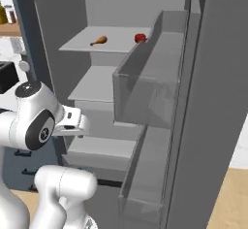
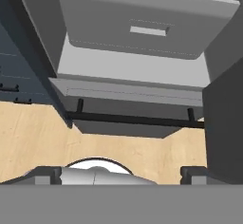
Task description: Place one bell pepper and one chicken drumstick in each tupperware on the nearby counter, to pack two identical lunches.
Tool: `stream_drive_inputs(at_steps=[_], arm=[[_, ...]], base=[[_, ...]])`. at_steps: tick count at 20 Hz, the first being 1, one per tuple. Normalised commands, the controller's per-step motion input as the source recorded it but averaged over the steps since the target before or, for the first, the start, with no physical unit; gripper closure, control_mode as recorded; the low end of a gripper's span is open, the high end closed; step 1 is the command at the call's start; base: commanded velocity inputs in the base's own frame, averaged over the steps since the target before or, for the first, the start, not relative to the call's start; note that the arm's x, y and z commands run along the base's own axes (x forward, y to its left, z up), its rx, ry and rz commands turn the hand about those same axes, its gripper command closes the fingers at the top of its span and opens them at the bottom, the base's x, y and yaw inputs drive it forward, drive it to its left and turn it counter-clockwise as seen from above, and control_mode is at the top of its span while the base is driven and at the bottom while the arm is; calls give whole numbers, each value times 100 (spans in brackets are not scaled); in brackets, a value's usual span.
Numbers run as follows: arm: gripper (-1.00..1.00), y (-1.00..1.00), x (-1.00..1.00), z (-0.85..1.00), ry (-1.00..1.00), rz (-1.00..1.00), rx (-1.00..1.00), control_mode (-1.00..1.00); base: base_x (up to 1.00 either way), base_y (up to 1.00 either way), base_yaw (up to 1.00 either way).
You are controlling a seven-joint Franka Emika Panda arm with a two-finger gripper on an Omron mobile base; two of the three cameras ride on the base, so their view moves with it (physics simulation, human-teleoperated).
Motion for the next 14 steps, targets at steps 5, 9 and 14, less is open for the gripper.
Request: stream_drive_inputs(at_steps=[5, 9, 14], arm=[[-100, 0, 0, 0, 0, 0, 0, 100], [-100, 0, 0, 0, 0, 0, 0, 100], [-100, 0, 0, 0, 0, 0, 0, 100]], base=[[66, -25, -11], [43, -35, -13], [20, -23, -13]])
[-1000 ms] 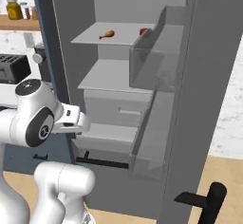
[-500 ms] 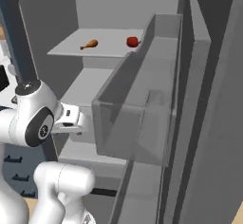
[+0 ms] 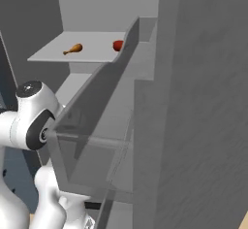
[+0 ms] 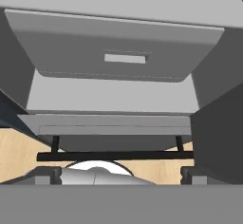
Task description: Place one bell pepper and one chicken drumstick in each tupperware on the nearby counter, to pack two identical lunches.
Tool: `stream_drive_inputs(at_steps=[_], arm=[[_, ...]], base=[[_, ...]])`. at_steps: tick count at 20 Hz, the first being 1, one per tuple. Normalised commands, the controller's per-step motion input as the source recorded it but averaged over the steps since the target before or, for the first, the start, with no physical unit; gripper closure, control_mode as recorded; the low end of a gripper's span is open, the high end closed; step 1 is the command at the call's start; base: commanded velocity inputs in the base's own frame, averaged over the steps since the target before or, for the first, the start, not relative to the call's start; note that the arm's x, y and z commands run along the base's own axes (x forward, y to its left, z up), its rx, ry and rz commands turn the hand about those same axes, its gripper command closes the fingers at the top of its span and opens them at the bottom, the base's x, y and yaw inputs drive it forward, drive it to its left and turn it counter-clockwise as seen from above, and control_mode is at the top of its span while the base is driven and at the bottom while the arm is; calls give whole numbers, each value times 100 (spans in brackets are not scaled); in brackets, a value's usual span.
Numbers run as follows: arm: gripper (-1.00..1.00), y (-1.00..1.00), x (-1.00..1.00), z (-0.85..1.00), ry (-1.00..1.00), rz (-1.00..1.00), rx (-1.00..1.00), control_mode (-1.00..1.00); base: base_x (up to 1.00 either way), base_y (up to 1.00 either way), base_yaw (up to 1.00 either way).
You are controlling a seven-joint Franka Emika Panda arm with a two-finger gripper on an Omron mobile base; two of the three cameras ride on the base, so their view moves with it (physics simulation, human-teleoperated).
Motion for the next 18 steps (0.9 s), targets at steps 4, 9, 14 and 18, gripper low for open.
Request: stream_drive_inputs(at_steps=[4, 9, 14, 18], arm=[[-100, 0, 5, 0, 0, 0, 0, -100], [-100, 0, -1, 6, -15, 0, 0, -100], [-100, -6, 0, 45, -30, -7, 5, -100], [-100, 0, 4, 70, -24, -14, 14, -100]], base=[[4, 0, -4], [0, 0, 0], [0, 0, 0], [0, 0, 0]])
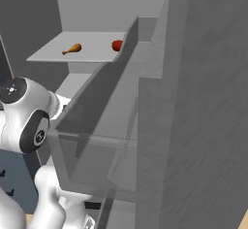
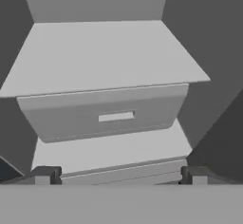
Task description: Place one bell pepper and one chicken drumstick in each tupperware on the nearby counter, to pack two identical lunches.
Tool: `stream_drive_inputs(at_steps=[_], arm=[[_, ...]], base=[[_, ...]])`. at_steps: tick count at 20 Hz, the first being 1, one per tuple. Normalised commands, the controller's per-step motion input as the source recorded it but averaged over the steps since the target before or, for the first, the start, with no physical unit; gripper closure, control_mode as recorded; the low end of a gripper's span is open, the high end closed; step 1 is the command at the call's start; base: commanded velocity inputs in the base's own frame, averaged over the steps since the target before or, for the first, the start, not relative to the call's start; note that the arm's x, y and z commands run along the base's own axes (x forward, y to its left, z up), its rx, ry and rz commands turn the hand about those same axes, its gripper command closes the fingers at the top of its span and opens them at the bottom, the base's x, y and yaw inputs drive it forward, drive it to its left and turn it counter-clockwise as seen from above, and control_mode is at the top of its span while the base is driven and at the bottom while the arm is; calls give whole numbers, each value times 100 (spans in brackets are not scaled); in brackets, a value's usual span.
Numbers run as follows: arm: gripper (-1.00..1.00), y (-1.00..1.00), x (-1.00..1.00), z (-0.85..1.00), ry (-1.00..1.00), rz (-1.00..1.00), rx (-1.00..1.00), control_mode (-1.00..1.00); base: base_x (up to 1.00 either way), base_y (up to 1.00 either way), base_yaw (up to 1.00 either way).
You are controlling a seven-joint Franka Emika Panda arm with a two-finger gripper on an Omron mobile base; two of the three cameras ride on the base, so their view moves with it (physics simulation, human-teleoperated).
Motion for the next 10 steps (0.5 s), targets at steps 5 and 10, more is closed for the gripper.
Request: stream_drive_inputs(at_steps=[5, 10], arm=[[-100, 3, 4, 79, -20, -13, 14, -100], [-100, 4, 0, 69, -11, -13, 9, -100]], base=[[0, 0, 0], [0, 0, 0]])
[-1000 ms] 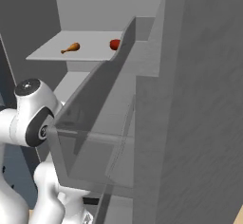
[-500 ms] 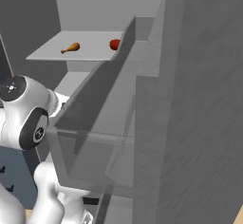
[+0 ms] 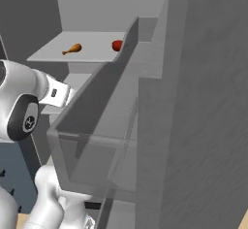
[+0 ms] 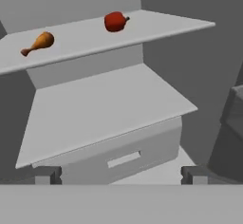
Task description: Place one bell pepper and one chicken drumstick in each tupperware on the nearby counter, to pack two identical lunches.
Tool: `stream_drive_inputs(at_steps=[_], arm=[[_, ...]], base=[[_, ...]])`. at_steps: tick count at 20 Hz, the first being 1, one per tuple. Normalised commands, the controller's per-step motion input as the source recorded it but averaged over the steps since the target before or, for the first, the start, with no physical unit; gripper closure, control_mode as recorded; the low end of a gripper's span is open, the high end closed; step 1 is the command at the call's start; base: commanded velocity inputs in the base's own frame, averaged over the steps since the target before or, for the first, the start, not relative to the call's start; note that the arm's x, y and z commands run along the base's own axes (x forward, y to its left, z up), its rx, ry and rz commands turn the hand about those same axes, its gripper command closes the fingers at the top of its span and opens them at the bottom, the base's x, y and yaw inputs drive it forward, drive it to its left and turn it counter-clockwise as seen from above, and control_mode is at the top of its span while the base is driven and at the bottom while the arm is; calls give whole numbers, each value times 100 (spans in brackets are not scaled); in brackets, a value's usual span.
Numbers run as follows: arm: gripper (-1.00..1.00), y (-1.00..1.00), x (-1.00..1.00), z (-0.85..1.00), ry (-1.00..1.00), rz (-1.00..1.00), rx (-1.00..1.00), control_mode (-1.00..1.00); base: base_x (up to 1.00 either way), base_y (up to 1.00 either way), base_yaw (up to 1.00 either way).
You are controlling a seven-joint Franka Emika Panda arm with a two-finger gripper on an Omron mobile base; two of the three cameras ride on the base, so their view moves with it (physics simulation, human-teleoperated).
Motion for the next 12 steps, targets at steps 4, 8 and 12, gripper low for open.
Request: stream_drive_inputs(at_steps=[4, 8, 12], arm=[[-100, 0, 0, 43, -11, -1, 0, -100], [-100, -3, 21, 10, -1, 0, 0, -100], [-100, -7, 38, 24, 0, 0, 0, -100]], base=[[0, 0, 0], [0, 0, 0], [0, 0, 0]])
